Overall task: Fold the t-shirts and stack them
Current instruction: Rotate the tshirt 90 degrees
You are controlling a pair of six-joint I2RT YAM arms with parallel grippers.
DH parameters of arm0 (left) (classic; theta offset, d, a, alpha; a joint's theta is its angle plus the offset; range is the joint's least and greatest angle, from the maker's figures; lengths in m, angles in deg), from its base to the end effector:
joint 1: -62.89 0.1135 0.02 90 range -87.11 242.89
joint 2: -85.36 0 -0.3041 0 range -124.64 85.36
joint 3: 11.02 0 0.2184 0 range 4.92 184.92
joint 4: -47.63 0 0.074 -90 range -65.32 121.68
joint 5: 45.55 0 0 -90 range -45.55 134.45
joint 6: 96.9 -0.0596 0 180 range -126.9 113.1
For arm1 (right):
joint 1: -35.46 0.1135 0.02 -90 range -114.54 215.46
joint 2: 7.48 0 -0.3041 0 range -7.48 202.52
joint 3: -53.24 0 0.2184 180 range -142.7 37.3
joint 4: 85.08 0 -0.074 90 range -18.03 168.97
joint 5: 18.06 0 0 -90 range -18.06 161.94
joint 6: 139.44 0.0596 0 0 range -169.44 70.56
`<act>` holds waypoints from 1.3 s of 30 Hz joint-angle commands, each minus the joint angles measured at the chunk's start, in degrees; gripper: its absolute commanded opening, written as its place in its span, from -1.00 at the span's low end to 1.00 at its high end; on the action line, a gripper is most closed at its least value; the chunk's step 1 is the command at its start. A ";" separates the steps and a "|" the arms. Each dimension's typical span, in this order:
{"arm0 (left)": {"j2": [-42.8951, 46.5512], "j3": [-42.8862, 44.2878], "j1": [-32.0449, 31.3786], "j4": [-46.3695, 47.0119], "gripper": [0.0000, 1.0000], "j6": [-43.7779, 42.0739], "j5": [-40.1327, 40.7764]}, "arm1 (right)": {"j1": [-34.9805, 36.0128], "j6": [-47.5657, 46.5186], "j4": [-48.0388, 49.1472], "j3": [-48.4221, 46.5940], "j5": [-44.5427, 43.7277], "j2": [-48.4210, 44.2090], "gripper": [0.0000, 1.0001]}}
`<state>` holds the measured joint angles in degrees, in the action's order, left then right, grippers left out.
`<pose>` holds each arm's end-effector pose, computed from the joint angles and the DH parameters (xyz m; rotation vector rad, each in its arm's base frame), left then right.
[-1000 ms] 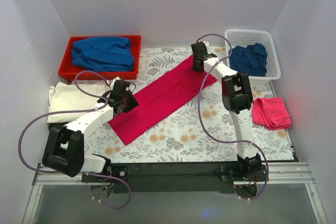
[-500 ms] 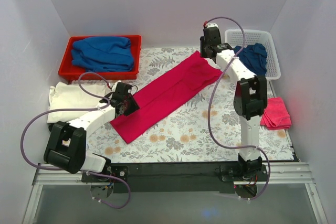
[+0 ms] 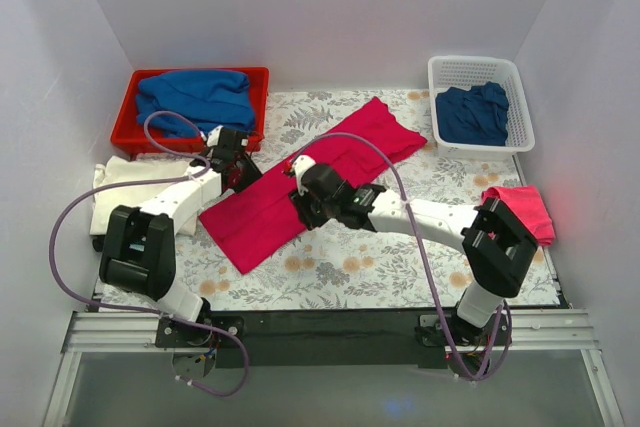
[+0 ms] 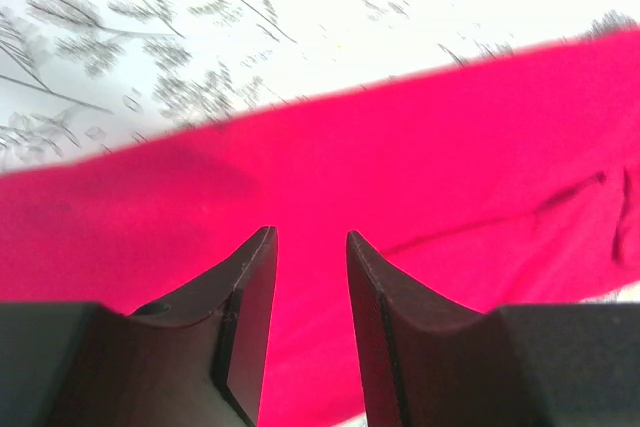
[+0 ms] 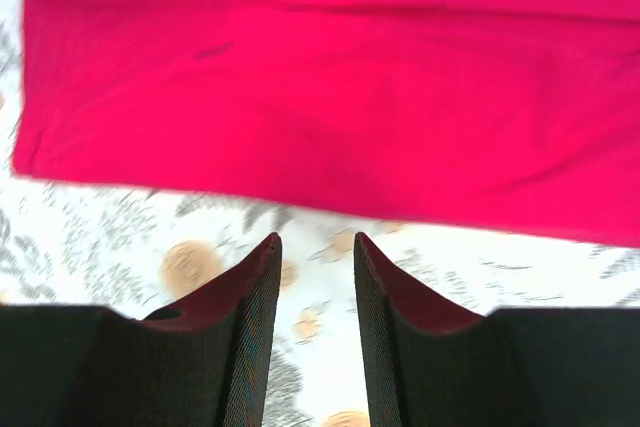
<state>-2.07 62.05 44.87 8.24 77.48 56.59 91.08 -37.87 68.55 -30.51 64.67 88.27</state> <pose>0.2855 -0.0797 0.2565 -1.4664 2.0808 -0.4795 0.2143 0.2998 0.2880 -0.7899 2.1394 0.4895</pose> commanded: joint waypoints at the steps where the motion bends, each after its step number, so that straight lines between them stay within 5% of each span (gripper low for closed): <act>1: -2.46 2.29 4.65 -0.82 -0.34 -0.88 -4.39 | 5.79 2.75 5.75 0.05 -0.19 -1.00 -0.16; 15: -5.72 6.86 16.87 -3.89 -0.34 -3.43 -11.70 | 12.68 1.70 8.03 -12.43 5.51 20.00 -0.16; 23: -5.20 5.89 17.93 -3.45 -0.34 -3.17 -11.62 | 12.59 2.05 11.37 -12.61 6.30 25.37 -0.19; 39: -6.69 6.25 17.06 3.30 -0.35 -5.19 -19.95 | 21.28 14.87 1.19 18.14 2.53 0.77 -0.23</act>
<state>-9.20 67.23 62.73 7.50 73.90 40.81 109.54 -28.06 78.28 -17.03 68.21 91.96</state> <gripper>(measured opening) 0.325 0.389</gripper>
